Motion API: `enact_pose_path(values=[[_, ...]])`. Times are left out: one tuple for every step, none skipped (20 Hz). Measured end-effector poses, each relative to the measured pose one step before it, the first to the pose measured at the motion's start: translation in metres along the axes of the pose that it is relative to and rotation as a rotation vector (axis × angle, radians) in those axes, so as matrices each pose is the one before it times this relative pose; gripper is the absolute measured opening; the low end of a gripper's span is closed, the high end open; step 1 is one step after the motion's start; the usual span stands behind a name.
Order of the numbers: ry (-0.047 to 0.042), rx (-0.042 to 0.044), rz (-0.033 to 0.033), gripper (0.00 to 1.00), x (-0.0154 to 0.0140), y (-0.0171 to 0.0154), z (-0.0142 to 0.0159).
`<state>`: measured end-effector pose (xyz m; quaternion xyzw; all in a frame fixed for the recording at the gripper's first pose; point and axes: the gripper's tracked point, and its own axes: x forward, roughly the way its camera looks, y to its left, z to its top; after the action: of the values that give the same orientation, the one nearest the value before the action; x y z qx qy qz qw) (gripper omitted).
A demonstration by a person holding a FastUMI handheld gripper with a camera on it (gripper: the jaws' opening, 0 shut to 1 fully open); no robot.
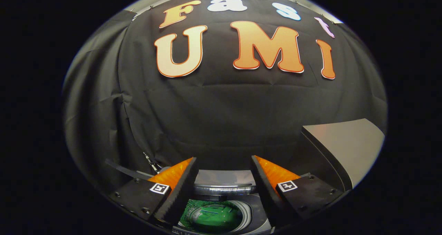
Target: Put the clothes into the washing machine and then close the washing machine lid.
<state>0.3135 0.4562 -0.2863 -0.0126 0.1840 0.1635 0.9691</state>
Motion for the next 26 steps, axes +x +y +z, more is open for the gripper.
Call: enact_pose_path(values=[[0.00127,0.00197,0.00225,0.98,-0.0046,-0.00038,-0.0048],[-0.00037,0.00051,0.00227,0.98,-0.00321,0.00083,-0.00425],[0.00139,0.00102,0.00251,0.98,-0.00337,0.00015,-0.00433],[0.00369,-0.00111,0.00378,0.98,-0.00432,0.00033,-0.00502],[0.00505,-0.00042,0.00389,0.98,-0.00381,0.00069,-0.0062],[0.00376,-0.00178,0.00416,0.98,-0.00386,0.00063,-0.00596],[0.00611,-0.00254,0.00365,0.98,-0.00365,-0.00016,-0.00659],[0.01677,-0.01003,-0.01068,0.98,0.00037,-0.00285,-0.01157],[0.06682,-0.02239,-0.01695,0.99,0.0018,-0.00584,-0.02273],[0.04339,0.00522,0.011,0.99,0.00161,0.00075,-0.02042],[0.01831,0.02074,0.01221,0.99,0.00211,0.00445,-0.01288],[0.01851,0.01541,0.00451,0.99,0.00168,0.00085,-0.01137],[0.01406,0.00739,-0.00138,0.99,-0.00203,-0.00061,-0.00597],[0.00301,0.00352,0.00431,0.99,-0.00301,0.00102,-0.00513],[-0.00534,-0.00145,0.00695,0.99,-0.00496,0.00177,0.00033],[-0.01029,-0.00414,0.00518,0.99,-0.00668,0.00198,0.00406],[-0.0138,-0.00495,0.00836,0.99,-0.00766,0.00356,0.00786],[-0.0177,-0.00392,0.01192,0.99,-0.00777,0.00328,0.01176],[-0.02412,-0.00351,0.01021,0.99,-0.00804,0.00233,0.01179],[-0.0258,-0.00037,0.00867,0.99,-0.00865,0.0015,0.01146],[-0.02906,0.0049,0.00796,0.99,-0.00933,0.00081,0.01534],[-0.03113,0.00738,0.007,0.99,-0.01284,0.00088,0.01979],[-0.03036,0.00639,0.00653,0.99,-0.01349,-0.00121,0.01845],[-0.0389,0.00949,0.00445,0.99,-0.01432,-0.00309,0.02073],[-0.04248,0.00916,0.00421,0.98,-0.01416,-0.0037,0.0208],[-0.0414,0.0034,0.00592,0.98,-0.01665,-0.00531,0.01957]])
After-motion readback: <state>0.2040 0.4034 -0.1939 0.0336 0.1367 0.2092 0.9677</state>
